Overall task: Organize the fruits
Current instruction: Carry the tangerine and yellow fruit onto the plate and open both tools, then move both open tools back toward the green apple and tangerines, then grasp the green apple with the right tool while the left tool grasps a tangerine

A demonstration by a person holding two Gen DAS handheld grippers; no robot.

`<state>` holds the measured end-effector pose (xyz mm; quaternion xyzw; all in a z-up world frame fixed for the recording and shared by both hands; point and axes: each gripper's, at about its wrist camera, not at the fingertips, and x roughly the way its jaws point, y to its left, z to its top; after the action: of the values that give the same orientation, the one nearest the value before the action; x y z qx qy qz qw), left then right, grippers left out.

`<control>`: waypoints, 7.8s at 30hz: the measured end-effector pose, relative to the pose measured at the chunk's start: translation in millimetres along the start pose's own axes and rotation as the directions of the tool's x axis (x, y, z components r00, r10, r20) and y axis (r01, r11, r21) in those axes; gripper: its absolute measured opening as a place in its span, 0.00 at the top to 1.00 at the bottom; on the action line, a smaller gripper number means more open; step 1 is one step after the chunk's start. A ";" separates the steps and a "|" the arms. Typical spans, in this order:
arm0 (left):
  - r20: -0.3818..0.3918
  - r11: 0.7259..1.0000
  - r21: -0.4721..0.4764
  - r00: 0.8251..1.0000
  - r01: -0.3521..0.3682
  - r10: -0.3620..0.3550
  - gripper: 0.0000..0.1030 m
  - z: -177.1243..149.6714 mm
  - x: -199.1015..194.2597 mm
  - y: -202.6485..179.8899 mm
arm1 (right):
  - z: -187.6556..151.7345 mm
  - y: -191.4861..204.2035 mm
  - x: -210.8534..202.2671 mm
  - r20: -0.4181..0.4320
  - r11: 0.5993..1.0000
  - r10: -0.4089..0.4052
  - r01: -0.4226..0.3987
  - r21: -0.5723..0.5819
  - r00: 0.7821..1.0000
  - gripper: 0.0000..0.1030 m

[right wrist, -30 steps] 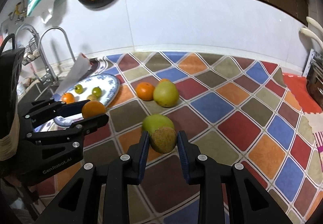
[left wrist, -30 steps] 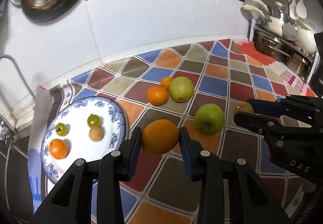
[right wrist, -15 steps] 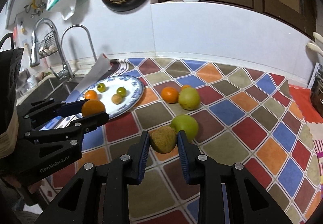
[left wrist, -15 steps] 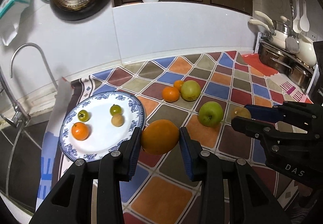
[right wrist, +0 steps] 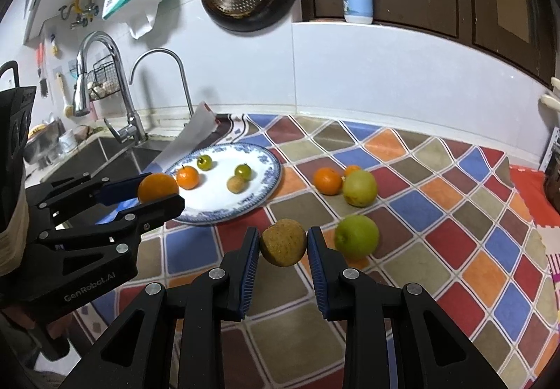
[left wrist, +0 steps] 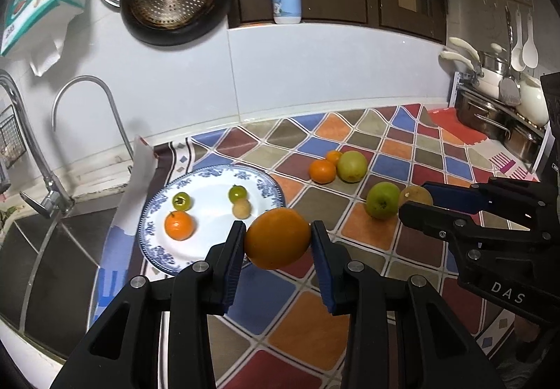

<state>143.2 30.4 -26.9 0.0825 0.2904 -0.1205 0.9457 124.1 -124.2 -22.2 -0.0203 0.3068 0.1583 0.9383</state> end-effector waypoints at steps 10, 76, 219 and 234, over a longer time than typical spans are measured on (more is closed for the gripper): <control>0.013 1.000 0.007 1.000 -0.015 0.015 0.64 -0.1 -6.9 26.9 | 11.1 27.7 6.3 0.030 1.000 0.016 -0.016 -0.008 0.999 0.72; -0.070 0.998 -0.043 0.996 -0.048 0.045 0.58 19.4 133.8 156.9 | 97.7 83.8 215.4 -0.072 0.998 0.052 -0.053 -0.025 0.996 0.66; -0.189 0.993 0.070 0.978 0.097 -0.083 0.59 62.1 228.1 -69.8 | 41.7 -149.1 129.1 -0.083 0.973 -0.127 0.141 0.181 0.988 0.53; -0.133 0.997 -0.006 0.989 0.071 -0.071 0.59 61.0 174.0 -57.3 | 43.5 -133.8 101.6 -0.049 0.980 -0.115 0.121 0.159 0.992 0.53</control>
<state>299.3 -69.6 -81.0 0.0795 0.3555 -0.1484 0.9194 267.7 -216.4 -54.0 0.0344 0.3356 0.0766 0.9383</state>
